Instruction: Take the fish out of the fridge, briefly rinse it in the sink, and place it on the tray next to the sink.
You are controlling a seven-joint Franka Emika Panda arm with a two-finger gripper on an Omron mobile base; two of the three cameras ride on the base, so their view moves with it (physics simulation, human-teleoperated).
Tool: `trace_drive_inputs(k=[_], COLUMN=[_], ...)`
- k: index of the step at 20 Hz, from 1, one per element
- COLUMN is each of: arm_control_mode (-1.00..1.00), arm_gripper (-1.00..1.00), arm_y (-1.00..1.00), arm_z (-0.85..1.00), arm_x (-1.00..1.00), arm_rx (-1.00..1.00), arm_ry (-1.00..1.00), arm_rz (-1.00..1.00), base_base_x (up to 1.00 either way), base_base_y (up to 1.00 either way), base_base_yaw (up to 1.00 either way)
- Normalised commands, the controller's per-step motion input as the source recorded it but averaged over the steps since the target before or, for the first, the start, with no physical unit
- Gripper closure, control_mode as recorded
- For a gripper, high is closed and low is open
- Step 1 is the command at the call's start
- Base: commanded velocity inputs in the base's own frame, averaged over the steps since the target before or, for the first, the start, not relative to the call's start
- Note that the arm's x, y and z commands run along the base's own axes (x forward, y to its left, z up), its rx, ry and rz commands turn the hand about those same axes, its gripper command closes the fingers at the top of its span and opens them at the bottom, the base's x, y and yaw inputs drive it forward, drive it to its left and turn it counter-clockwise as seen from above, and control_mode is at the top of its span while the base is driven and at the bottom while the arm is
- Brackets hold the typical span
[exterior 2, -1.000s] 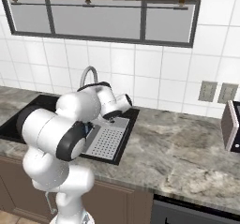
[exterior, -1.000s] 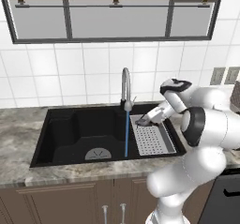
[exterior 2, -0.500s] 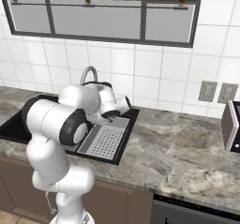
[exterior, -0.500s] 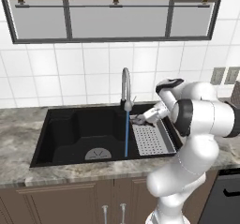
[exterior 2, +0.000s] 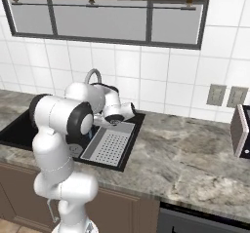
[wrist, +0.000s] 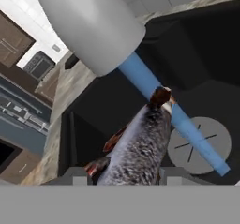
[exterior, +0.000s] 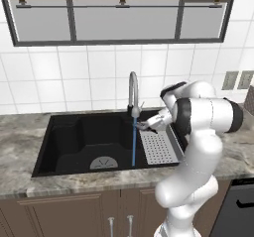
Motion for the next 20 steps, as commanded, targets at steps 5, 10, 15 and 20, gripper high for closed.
trace_drive_inputs(k=[5,10,15,20], arm_control_mode=[-1.00,-1.00,-1.00,-1.00], arm_gripper=[1.00,1.00,1.00,1.00], arm_y=[0.04,0.00,0.12,0.10], arm_z=[-0.11,-0.12,-0.03,0.00], arm_x=[0.63,0.49,-0.03,-0.58], arm_rx=[0.02,0.00,0.00,0.00], arm_ry=[0.00,0.02,0.00,-0.02], arm_rz=[0.00,0.00,0.00,0.00], base_base_x=[0.00,0.00,0.00,0.00], base_base_y=[0.00,0.00,0.00,0.00], base_base_yaw=[0.00,0.00,0.00,0.00])
